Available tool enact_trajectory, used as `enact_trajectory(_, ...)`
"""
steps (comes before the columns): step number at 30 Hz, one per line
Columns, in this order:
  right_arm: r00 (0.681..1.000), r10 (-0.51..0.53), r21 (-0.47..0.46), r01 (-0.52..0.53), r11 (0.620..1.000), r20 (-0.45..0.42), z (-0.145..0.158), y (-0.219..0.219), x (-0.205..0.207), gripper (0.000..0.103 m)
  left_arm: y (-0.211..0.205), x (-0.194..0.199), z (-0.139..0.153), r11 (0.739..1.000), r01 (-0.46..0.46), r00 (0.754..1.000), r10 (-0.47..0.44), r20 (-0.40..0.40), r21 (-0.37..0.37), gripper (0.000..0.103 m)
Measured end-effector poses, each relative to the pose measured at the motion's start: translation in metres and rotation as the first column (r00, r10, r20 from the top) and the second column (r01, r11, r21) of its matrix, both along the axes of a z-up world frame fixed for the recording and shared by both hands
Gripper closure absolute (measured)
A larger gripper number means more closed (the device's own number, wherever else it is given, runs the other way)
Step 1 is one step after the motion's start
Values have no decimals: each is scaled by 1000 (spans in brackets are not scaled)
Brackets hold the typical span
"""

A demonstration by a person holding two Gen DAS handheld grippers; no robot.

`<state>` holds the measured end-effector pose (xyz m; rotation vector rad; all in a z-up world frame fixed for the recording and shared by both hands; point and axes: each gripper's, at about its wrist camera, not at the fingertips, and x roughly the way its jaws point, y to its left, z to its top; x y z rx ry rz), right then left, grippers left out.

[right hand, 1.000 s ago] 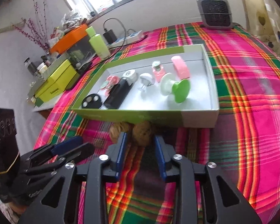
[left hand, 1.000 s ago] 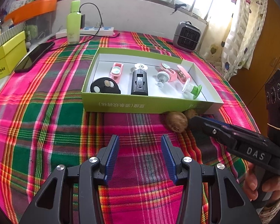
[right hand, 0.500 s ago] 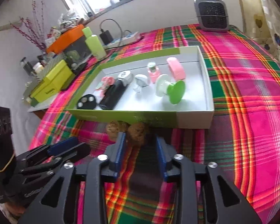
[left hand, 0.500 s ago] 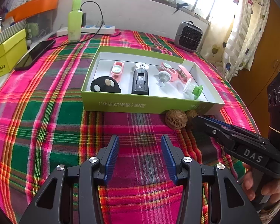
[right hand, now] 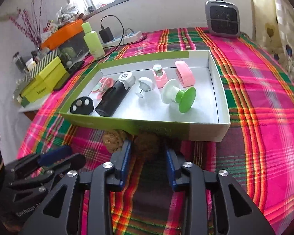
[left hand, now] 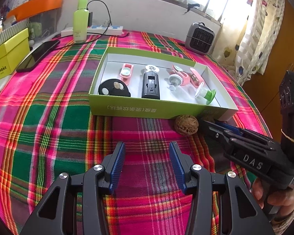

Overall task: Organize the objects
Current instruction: 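Grasp one walnut with the left gripper while the right grasps the other walnut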

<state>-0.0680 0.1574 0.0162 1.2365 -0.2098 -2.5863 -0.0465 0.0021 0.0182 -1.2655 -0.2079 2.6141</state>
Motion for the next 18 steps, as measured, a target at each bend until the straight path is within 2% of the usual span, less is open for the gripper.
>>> enact_trajectory(18,999,-42,41,42,998,-9,2,32,19,70,36,-18,1,996,89,996,-89,5,4,52)
